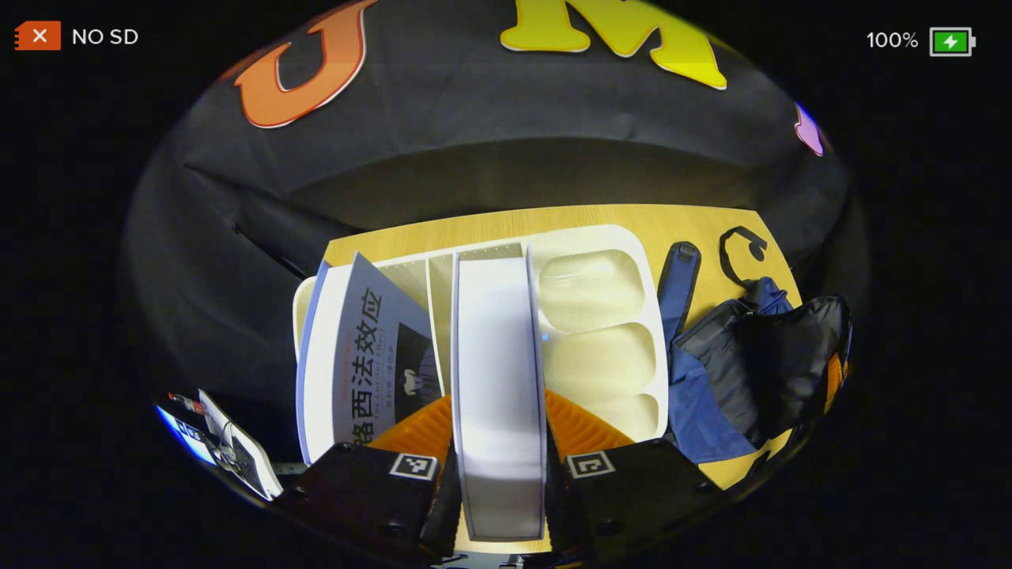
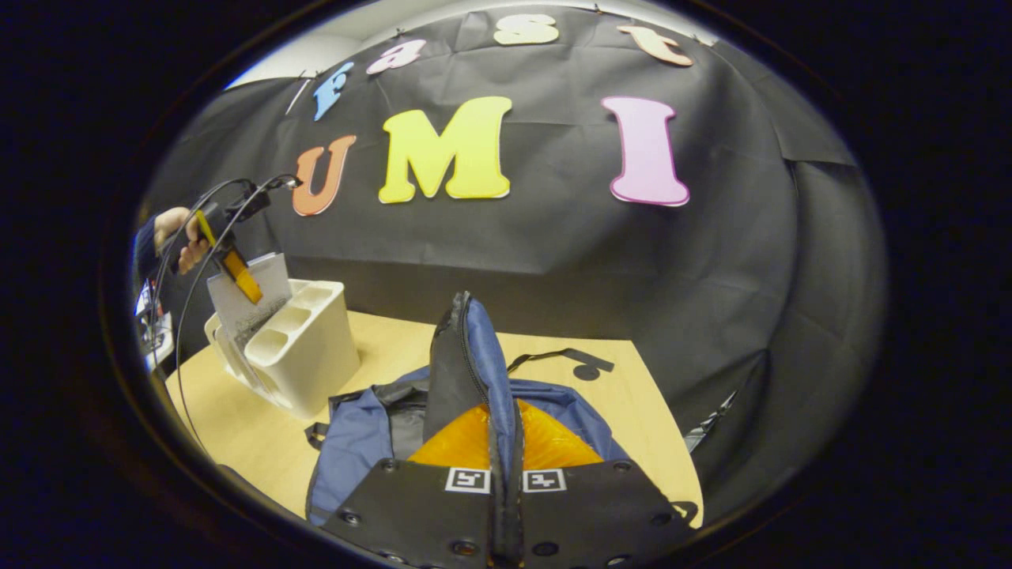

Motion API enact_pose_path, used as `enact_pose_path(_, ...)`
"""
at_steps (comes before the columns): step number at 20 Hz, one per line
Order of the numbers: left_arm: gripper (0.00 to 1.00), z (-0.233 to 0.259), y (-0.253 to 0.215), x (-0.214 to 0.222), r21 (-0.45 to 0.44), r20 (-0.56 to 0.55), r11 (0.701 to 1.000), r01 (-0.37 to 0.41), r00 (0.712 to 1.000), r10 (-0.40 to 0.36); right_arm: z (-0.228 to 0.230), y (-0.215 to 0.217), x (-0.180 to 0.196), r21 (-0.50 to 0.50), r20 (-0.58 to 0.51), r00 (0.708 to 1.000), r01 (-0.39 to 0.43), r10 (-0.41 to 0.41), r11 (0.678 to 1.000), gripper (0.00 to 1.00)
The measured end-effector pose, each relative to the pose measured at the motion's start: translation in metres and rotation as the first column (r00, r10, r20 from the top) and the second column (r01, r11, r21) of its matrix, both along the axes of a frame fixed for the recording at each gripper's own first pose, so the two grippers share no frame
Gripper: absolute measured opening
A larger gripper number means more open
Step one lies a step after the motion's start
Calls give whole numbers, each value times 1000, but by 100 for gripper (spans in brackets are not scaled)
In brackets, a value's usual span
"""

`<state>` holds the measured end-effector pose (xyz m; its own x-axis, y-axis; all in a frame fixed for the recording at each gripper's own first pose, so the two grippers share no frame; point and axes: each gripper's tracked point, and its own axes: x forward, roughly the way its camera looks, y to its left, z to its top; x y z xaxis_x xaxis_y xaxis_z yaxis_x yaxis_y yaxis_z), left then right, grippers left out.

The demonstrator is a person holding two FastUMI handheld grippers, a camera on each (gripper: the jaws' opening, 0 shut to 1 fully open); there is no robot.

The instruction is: Open the schoolbag, grab two books from the bookshelf and put them into the schoolbag.

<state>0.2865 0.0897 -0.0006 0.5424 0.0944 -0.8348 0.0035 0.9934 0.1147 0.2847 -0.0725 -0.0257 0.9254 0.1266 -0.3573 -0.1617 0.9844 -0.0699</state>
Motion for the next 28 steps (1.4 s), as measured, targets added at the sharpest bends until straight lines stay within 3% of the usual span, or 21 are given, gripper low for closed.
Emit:
enact_pose_path(4, 45, 17, -2, -34, -36, 76, 999, -30, 997, 33, -9, -7, 6, 30, -25, 999, 34, -33, 999, 0)
enact_pose_path(6, 49, 21, -4, -56, -78, 83, 996, -33, 996, 39, -14, -10, 8, 41, -52, 998, 49, -47, 998, 0)
enact_pose_path(7, 45, 21, -4, -68, -99, 86, 994, -43, 995, 52, -15, -12, 8, 38, -58, 997, 55, -53, 998, 0)
enact_pose_path(17, 45, 25, 7, -158, -228, 143, 972, -63, 985, 97, -16, -7, 12, -6, -77, 994, 76, -77, 997, 1)
enact_pose_path(21, 45, 22, -8, -187, -403, 129, 912, -78, 982, 141, -11, -3, 11, -11, -86, 993, 76, -77, 997, 0)
enact_pose_path(27, 49, 16, -28, -197, -613, 110, 787, -61, 981, 162, -5, 1, 9, -50, -104, 992, 69, -74, 996, 0)
enact_pose_path(28, 45, 17, -32, -196, -638, 120, 768, -53, 978, 168, -5, 1, 9, -54, -108, 991, 68, -74, 996, 0)
